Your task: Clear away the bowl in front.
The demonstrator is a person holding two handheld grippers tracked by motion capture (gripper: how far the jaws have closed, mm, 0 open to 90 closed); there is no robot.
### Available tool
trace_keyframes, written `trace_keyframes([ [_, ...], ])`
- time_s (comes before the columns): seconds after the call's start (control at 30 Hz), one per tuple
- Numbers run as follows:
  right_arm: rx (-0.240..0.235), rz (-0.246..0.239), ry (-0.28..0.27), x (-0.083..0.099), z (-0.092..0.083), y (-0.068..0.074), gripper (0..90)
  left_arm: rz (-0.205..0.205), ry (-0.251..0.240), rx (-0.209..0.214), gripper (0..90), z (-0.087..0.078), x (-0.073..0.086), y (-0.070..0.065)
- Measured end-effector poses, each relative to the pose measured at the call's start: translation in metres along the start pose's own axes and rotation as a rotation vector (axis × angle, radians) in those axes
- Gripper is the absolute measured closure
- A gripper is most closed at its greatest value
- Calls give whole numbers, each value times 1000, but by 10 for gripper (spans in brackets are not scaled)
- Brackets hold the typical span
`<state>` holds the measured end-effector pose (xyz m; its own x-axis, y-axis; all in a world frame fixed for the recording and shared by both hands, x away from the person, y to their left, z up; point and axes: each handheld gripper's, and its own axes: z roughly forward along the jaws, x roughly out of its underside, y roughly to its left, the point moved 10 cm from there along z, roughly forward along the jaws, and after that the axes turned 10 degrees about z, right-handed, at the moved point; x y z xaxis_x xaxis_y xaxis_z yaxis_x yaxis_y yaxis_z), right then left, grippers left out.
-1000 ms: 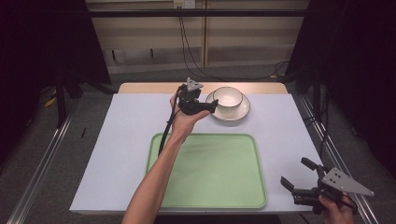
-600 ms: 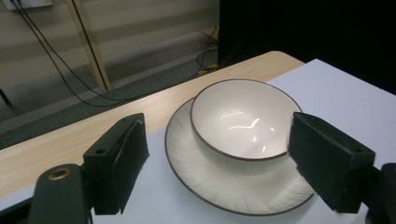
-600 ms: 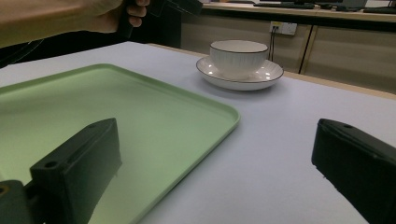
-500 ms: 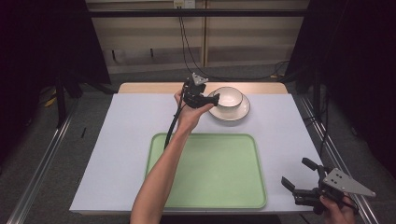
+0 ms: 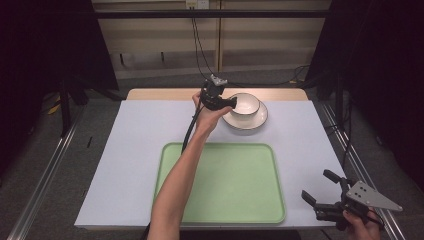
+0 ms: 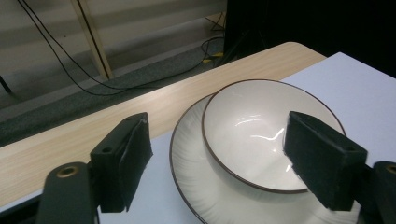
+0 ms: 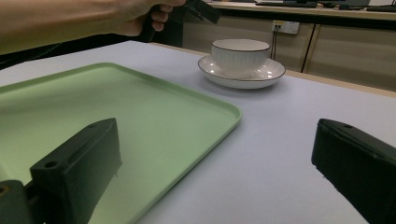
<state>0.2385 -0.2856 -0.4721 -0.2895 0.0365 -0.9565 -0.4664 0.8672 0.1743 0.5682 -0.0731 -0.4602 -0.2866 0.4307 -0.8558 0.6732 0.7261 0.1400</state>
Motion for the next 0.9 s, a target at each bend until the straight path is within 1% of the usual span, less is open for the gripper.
trace_keyframes([
  [0.03, 2, 0, -1, 0, 0, 0, 9, 3, 9, -2, 267, 4, 1, 0],
  [0.07, -3, 0, -2, 0, 0, 0, 10, 3, 7, 4, 284, 7, 1, -1],
  [0.1, -7, 1, -2, 0, 0, 1, 10, 6, 11, 12, 329, 9, 2, -2],
  [0.13, -2, -5, -2, 0, 0, 0, 9, 1, 18, 13, 350, 12, 2, -2],
  [0.2, -5, 3, 0, 0, 0, 1, 9, -8, 27, 23, 355, 18, 2, -1],
  [0.33, -10, 2, -1, 0, 0, 2, 9, -22, 48, 26, 380, 27, 4, -2],
  [0.37, -11, 1, -2, 0, 0, 2, 9, -16, 65, 32, 390, 28, 6, -2],
  [0.4, -11, 0, -3, 0, 0, 1, 9, -23, 64, 27, 405, 30, 7, -2],
  [0.43, -13, 0, -3, 0, 0, 1, 10, -19, 76, 38, 411, 33, 10, -3],
  [0.5, -12, 4, -3, 0, 0, 1, 10, -16, 98, 27, 426, 36, 14, 0],
  [0.53, -12, 4, -3, 0, 0, 1, 10, -32, 91, 44, 426, 39, 14, -1],
  [0.57, -12, -2, -4, 0, 0, 1, 10, -48, 88, 47, 439, 41, 15, -2],
  [0.6, -10, -2, -3, 0, 0, 1, 10, -36, 110, 39, 449, 41, 18, -1],
  [0.63, -11, 2, 2, 1, 0, 1, 10, -30, 114, 43, 456, 42, 20, 0],
  [0.67, -12, -1, 5, 2, 0, 1, 10, -50, 110, 45, 476, 44, 20, -1],
  [0.7, -10, 2, 3, 2, 0, 1, 10, -60, 103, 33, 481, 46, 20, 0],
  [0.73, -11, 0, 5, 2, 0, 1, 10, -56, 115, 40, 487, 46, 21, 1],
  [0.77, -13, 0, 5, 2, 0, 1, 10, -68, 116, 44, 496, 48, 21, 1],
  [0.8, -11, 4, 5, 2, 0, 1, 11, -66, 120, 44, 490, 49, 22, 2],
  [0.83, -16, 10, 3, 2, -1, 1, 11, -49, 132, 48, 517, 51, 23, 0],
  [0.9, -13, 9, 2, 1, -1, 0, 13, -57, 131, 45, 536, 52, 23, 0],
])
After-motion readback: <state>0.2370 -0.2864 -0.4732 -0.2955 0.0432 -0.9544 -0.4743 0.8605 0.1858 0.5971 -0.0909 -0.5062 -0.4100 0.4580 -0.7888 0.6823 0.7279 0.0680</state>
